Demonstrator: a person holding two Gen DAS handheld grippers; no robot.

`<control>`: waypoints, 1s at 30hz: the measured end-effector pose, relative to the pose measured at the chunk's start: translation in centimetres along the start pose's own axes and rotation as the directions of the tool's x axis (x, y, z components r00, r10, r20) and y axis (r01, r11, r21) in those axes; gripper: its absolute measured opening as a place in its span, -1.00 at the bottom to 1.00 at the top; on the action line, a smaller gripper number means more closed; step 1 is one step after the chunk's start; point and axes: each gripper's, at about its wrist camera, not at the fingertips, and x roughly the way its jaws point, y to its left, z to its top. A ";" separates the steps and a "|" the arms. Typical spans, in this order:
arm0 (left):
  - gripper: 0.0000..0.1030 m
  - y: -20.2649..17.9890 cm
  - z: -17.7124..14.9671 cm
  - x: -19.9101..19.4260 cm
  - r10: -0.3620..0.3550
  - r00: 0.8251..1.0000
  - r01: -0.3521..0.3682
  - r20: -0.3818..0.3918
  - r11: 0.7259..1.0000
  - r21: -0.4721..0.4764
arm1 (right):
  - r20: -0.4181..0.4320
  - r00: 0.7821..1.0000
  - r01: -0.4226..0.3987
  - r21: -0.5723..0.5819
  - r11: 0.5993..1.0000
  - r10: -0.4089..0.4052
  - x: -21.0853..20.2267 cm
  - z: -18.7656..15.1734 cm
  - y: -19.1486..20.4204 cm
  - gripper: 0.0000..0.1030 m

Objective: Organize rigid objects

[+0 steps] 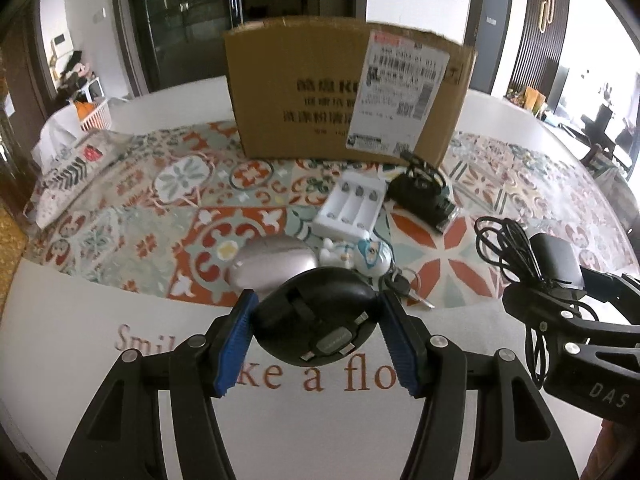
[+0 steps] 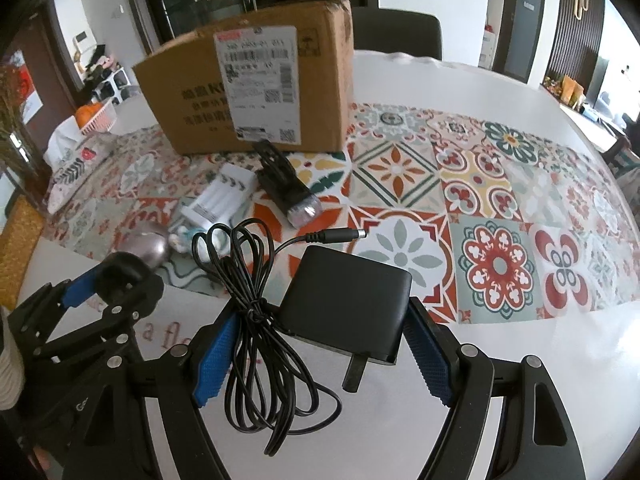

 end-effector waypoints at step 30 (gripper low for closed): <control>0.17 4.3 9.0 -8.8 -0.052 0.982 0.043 0.180 0.997 0.057 | 0.217 0.976 0.000 -0.032 1.000 0.007 -8.2 7.8 4.9 0.52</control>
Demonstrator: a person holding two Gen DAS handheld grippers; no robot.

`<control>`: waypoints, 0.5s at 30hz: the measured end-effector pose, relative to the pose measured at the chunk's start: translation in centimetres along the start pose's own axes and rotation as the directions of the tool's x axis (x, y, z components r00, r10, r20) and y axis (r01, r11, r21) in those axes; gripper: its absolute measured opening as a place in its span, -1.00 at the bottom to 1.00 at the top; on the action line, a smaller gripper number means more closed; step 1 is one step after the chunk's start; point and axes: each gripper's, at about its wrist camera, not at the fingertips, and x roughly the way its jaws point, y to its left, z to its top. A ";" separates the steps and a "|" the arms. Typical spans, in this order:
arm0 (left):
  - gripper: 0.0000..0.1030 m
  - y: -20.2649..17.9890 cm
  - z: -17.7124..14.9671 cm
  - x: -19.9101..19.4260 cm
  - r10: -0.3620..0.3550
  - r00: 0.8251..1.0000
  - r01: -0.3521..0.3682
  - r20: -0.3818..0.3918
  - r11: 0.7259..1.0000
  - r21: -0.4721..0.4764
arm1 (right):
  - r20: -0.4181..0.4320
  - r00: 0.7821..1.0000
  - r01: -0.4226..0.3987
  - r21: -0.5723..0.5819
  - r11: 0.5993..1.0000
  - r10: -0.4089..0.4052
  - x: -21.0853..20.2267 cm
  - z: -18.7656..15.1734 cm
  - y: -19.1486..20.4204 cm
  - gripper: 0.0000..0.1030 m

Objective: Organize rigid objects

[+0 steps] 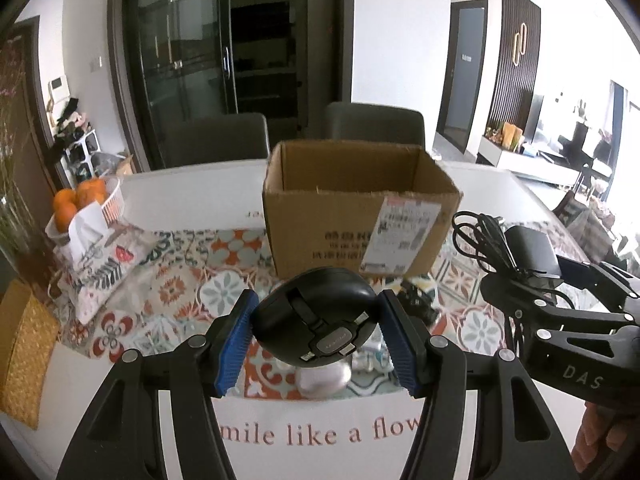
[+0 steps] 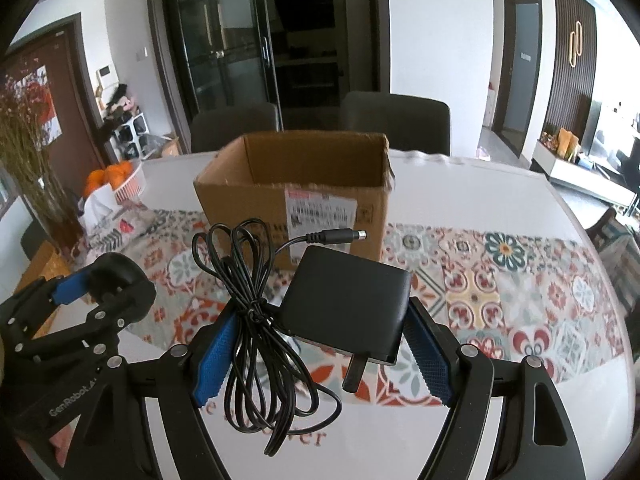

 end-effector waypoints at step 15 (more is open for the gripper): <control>0.17 0.8 6.7 0.4 0.014 0.991 -0.021 0.135 0.999 0.050 | 0.098 0.995 0.004 -0.005 1.000 -0.003 0.6 6.2 0.4 0.52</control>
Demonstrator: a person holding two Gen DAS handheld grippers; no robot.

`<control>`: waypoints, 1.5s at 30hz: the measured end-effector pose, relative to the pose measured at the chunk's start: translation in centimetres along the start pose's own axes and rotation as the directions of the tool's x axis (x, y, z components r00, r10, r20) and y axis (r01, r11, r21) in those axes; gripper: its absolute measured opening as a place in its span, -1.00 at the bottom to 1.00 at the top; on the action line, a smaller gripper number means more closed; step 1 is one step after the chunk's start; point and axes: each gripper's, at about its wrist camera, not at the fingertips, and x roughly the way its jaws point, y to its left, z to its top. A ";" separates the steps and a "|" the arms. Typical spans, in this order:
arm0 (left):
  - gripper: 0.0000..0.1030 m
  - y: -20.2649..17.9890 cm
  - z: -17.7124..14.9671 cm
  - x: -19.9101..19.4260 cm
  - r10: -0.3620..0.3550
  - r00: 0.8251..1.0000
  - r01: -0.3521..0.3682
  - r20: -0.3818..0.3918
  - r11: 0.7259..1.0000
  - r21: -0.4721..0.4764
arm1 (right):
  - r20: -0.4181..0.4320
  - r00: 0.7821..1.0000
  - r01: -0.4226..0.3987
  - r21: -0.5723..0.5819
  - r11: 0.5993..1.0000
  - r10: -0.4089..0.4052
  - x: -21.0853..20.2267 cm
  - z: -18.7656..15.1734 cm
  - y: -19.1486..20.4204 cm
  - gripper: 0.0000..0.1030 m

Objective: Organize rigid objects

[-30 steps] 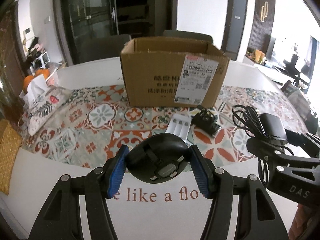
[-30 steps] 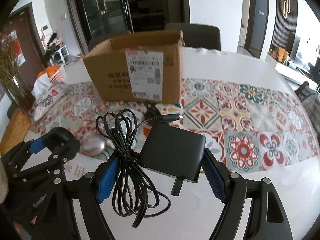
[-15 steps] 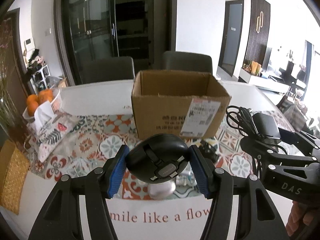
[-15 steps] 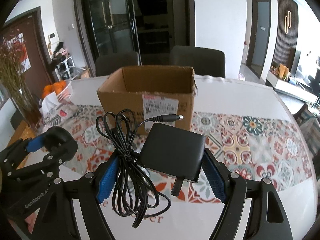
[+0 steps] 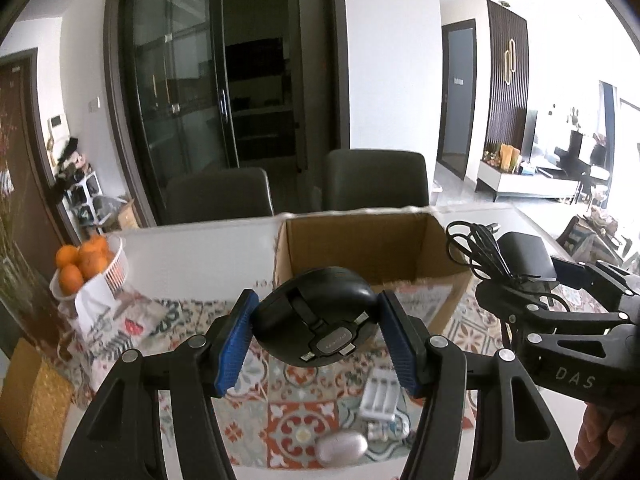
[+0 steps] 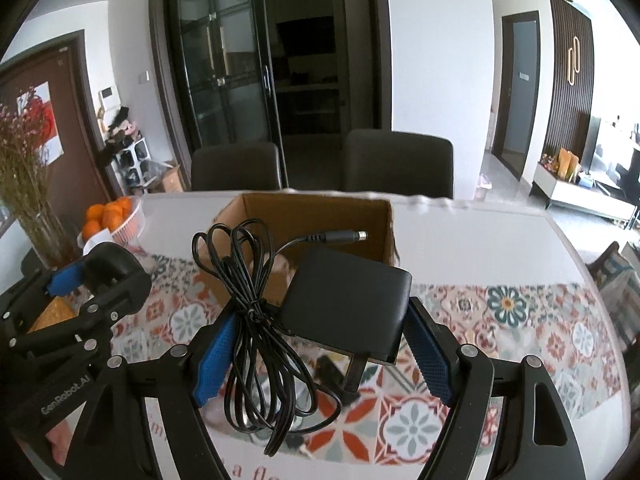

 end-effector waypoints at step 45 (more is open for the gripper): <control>0.18 -0.6 6.0 18.1 -0.061 0.930 0.077 -0.361 0.997 0.031 | -0.229 0.973 0.019 0.019 1.000 -0.014 14.5 7.6 -3.6 0.52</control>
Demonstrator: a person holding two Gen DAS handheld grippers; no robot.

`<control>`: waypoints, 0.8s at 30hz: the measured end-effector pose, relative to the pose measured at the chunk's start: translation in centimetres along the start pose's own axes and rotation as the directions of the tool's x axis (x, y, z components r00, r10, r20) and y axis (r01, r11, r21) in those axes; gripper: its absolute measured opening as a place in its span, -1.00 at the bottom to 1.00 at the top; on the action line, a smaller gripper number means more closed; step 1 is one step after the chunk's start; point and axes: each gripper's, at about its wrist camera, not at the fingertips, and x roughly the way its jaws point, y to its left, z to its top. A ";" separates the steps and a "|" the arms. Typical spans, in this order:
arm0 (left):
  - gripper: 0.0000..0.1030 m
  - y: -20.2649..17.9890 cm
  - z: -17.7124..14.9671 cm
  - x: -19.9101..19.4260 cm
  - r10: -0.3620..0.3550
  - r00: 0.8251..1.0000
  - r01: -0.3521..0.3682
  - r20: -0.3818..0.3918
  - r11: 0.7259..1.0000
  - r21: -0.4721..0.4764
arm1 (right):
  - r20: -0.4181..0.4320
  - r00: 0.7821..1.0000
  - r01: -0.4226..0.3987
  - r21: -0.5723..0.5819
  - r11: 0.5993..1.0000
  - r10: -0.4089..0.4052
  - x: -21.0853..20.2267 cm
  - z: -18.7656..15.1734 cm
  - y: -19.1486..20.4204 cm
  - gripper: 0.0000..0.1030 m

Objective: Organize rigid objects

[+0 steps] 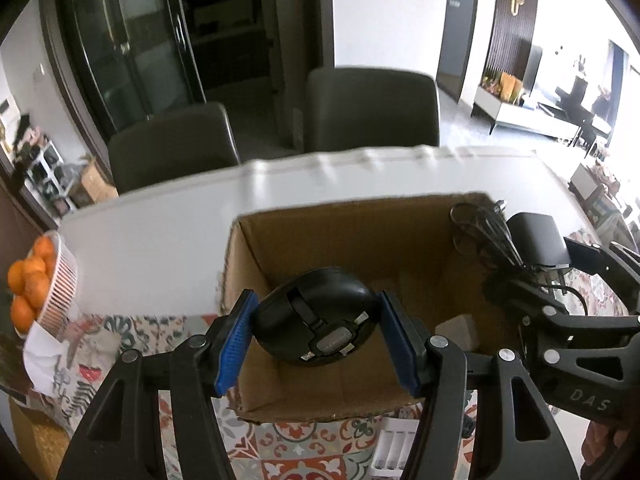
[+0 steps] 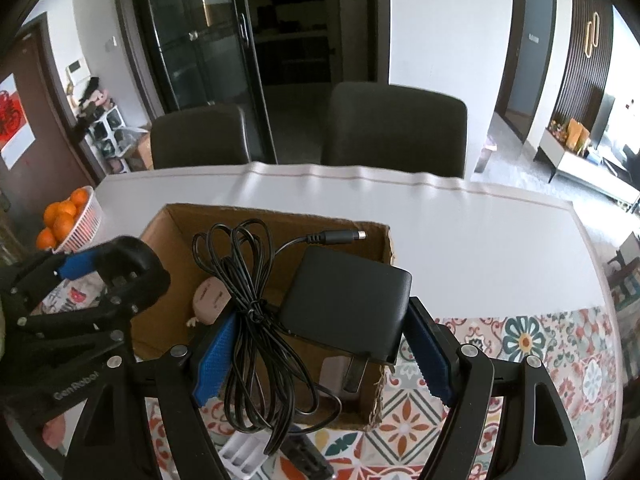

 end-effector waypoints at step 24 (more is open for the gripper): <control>0.62 1.1 0.0 0.2 0.170 0.985 -0.170 -0.004 0.985 0.007 | -0.053 0.999 -0.007 -0.025 1.000 0.005 2.4 0.9 0.5 0.52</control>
